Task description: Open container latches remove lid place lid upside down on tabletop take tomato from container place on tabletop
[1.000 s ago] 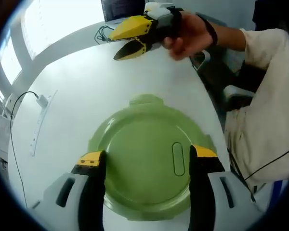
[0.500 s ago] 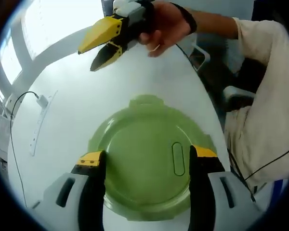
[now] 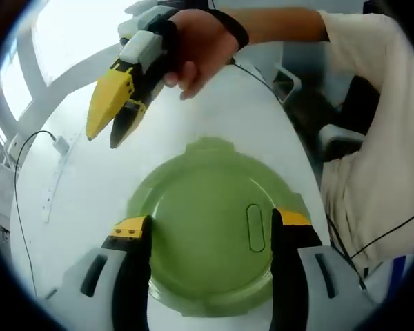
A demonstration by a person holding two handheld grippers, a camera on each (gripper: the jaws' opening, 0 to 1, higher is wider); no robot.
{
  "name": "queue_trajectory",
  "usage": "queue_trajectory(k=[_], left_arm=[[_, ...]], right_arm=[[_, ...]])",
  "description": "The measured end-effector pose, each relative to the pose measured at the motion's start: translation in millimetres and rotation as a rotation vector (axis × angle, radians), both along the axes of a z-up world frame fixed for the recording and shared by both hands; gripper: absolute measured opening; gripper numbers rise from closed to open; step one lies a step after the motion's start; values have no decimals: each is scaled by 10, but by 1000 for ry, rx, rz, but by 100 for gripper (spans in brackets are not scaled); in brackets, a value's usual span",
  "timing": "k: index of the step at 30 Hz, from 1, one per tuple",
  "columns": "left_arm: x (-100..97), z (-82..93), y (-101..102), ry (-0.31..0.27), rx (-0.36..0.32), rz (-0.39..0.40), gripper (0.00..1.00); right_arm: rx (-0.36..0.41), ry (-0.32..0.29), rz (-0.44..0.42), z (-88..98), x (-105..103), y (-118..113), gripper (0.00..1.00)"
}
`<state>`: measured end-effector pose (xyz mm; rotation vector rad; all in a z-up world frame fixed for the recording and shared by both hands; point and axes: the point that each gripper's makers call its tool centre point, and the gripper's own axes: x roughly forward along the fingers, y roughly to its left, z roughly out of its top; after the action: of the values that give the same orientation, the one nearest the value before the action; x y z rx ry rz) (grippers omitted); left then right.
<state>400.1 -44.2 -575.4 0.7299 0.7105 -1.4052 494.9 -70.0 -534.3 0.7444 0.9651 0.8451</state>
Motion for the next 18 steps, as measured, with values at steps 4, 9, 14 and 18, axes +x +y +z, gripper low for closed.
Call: queue_trajectory(k=[4,9,14,18], left_arm=[[10,-4,5,1,-4,1,63],[9,-6,3,1,-9,3,63],[3,-8,0,0,-10,2,63],[0,-8,-2,0,-11,2,63]], right_arm=[[-1,17,41,-97,66,74,17],[60,46,53,-162,185,158,19],[77,51,68,-267,213,237,20],[95,72,75,-335,327,278,19]])
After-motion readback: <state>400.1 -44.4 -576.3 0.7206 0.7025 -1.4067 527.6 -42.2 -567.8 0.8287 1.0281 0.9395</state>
